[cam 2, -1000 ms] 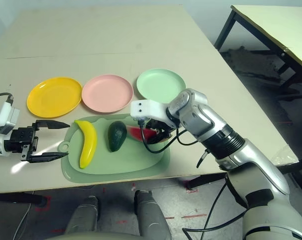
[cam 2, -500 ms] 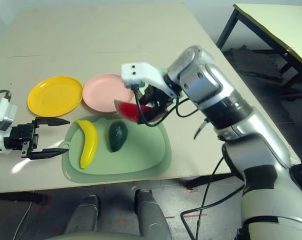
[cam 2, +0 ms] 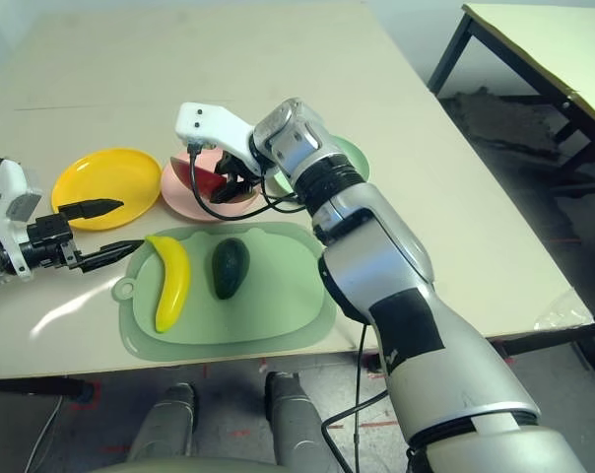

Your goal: Place the fruits into color-matched plates.

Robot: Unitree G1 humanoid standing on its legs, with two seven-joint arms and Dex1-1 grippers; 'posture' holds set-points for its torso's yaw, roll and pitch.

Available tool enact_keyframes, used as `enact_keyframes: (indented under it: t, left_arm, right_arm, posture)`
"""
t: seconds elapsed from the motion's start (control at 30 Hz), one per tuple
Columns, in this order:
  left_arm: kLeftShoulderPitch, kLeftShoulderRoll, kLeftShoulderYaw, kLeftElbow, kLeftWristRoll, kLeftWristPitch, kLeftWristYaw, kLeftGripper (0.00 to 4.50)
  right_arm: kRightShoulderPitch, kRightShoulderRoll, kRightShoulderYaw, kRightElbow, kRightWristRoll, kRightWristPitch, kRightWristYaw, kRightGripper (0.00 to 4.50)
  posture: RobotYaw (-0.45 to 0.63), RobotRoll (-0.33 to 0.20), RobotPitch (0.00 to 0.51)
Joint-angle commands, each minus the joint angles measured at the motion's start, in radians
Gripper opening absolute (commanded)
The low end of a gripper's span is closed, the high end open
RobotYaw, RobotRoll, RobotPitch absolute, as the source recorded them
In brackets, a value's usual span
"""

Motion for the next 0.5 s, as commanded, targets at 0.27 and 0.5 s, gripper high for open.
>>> enact_keyframes:
  t: [0.27,0.5]
  left_arm:
    - [0.048,0.037,0.019,-0.043,0.002,0.005,-0.031,4.5]
    - [0.033,0.031,-0.012,-0.014,0.015,-0.01,-0.055,4.5]
  right_arm:
    - [0.004,0.018,-0.079,0.111,-0.074,-0.045,-0.117,2.84]
    - [-0.051,-0.02,-0.117,0.099,-0.102,-0.088,-0.11,4.47]
  posture:
    - [0.07,0.0,0.225]
    - [0.04,0.0,0.222]
